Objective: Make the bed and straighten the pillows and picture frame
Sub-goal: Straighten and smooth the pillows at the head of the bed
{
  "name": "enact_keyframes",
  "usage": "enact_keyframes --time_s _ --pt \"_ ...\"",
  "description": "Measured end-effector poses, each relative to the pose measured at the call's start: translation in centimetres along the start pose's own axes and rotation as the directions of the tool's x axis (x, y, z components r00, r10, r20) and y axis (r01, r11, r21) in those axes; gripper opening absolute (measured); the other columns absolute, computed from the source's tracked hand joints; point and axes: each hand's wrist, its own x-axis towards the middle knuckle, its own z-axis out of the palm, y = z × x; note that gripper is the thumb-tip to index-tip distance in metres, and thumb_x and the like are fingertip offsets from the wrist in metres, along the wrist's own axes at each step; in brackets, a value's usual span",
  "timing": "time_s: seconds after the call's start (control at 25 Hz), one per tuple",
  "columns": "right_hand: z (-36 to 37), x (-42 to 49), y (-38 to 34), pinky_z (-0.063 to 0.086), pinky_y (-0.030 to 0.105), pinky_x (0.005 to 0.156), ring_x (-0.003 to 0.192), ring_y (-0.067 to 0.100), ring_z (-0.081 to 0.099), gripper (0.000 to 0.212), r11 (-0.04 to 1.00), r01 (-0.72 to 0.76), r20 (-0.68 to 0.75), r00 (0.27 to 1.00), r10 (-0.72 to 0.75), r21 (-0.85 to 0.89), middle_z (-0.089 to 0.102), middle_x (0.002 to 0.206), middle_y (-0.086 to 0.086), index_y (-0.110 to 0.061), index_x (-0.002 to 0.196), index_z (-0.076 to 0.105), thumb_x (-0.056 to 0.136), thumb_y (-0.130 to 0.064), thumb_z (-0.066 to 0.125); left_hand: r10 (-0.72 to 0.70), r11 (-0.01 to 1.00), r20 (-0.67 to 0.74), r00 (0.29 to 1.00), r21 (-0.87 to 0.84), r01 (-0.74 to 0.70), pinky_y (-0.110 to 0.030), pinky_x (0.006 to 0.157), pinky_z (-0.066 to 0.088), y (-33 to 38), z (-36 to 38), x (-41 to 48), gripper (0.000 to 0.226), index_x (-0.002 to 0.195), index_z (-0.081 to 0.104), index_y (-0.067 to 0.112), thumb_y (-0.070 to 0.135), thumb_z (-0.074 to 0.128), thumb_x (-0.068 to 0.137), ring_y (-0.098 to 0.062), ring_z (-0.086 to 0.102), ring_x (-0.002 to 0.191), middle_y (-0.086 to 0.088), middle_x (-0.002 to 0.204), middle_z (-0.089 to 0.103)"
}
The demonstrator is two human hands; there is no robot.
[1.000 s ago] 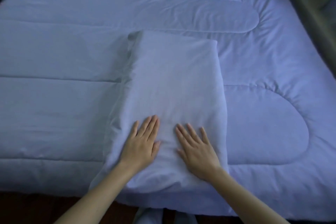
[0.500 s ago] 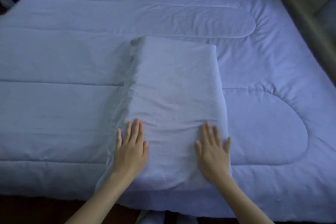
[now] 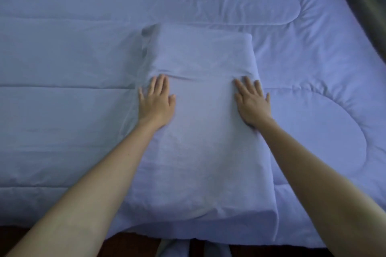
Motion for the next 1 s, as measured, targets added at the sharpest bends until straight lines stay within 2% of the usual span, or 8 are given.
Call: enact_keyframes --time_s 0.08,0.16,0.24,0.32,0.48,0.72,0.88,1.0 --pt "-0.4 -0.1 2.0 0.012 0.046 0.116 0.147 0.022 0.012 0.056 0.91 -0.18 0.115 0.982 0.147 0.374 0.009 0.162 -0.004 -0.033 0.151 0.012 0.099 -0.046 0.028 -0.131 0.977 0.054 0.99 -0.164 0.139 -0.056 0.113 0.023 -1.2 0.1 0.7 0.067 0.151 0.014 0.018 0.045 0.039 0.095 -0.03 0.017 0.146 -0.001 0.161 0.011" --pt "0.3 -2.9 3.1 0.018 0.03 0.112 0.143 0.017 0.023 0.061 0.617 -0.35 0.276 0.937 0.216 0.705 0.02 0.159 0.0 -0.02 0.151 0.019 0.099 -0.051 0.027 -0.29 0.852 0.166 0.943 -0.404 0.333 -0.047 0.111 0.03 -2.6 -0.1 -0.4 0.072 0.151 0.014 0.022 0.053 0.042 0.093 -0.033 0.03 0.141 -0.008 0.159 0.02" --pt "1.3 -7.3 3.4 0.023 0.021 0.103 0.136 0.012 0.031 0.061 0.431 -0.433 0.343 0.899 0.273 0.792 0.034 0.151 0.002 -0.014 0.147 0.033 0.099 -0.052 0.028 -0.317 0.531 0.333 0.888 -0.714 0.457 -0.037 0.114 0.029 -4.1 -0.1 -2.8 0.069 0.148 0.031 0.017 0.056 0.042 0.092 -0.026 0.04 0.137 -0.01 0.152 0.038" --pt "2.6 -11.4 3.6 0.027 0.013 0.098 0.128 0.005 0.034 0.057 0.319 -0.438 0.346 0.887 0.307 0.84 0.038 0.147 0.0 -0.013 0.144 0.038 0.099 -0.048 0.031 -0.201 0.195 0.505 0.839 -0.819 0.54 -0.038 0.116 0.028 -5.1 -0.1 -6.1 0.064 0.139 0.047 0.017 0.059 0.041 0.091 -0.018 0.046 0.131 -0.006 0.144 0.049" --pt "3.6 -14.2 5.2 0.032 0.038 0.113 0.129 0.017 0.047 0.064 0.048 -0.513 0.502 0.853 0.147 0.857 0.05 0.143 0.006 -0.018 0.141 0.044 0.089 -0.055 0.045 -0.021 0.014 0.733 0.68 -0.68 0.733 -0.038 0.092 0.05 -4.7 -1.5 -10.2 0.06 0.108 0.072 0.017 0.065 0.051 0.08 -0.024 0.07 0.1 -0.009 0.111 0.072" --pt "-0.3 -12.1 10.9 0.058 0.033 0.071 0.097 0.026 0.07 0.077 0.151 -0.578 0.586 0.81 -0.01 0.802 0.07 0.115 0.01 -0.023 0.128 0.055 0.06 -0.052 0.076 -0.044 -0.035 0.741 0.67 -0.671 0.74 -0.037 0.082 0.052 2.9 -2.2 -13.1 0.056 0.108 0.071 0.012 0.058 0.052 0.083 -0.027 0.072 0.089 -0.015 0.105 0.073" --pt "-3.9 -10.8 17.8 0.052 0.05 0.093 0.103 0.032 0.066 0.076 0.233 -0.488 0.514 0.855 -0.066 0.841 0.067 0.119 0.011 -0.023 0.13 0.052 0.06 -0.039 0.076 -0.087 -0.139 0.735 0.672 -0.677 0.723 -0.037 0.082 0.05 11.1 -0.8 -15.8 0.05 0.105 0.073 0.009 0.051 0.051 0.087 -0.028 0.073 0.081 -0.015 0.098 0.075" --pt "-8.5 -9.4 23.6 0.051 0.051 0.094 0.102 0.031 0.067 0.068 0.329 -0.382 0.434 0.895 -0.102 0.864 0.07 0.115 0.009 -0.025 0.123 0.058 0.059 -0.036 0.076 -0.102 -0.203 0.732 0.673 -0.678 0.707 -0.039 0.083 0.051 17.9 0.7 -16.5 0.047 0.103 0.072 0.008 0.047 0.052 0.087 -0.028 0.073 0.076 -0.017 0.093 0.075"
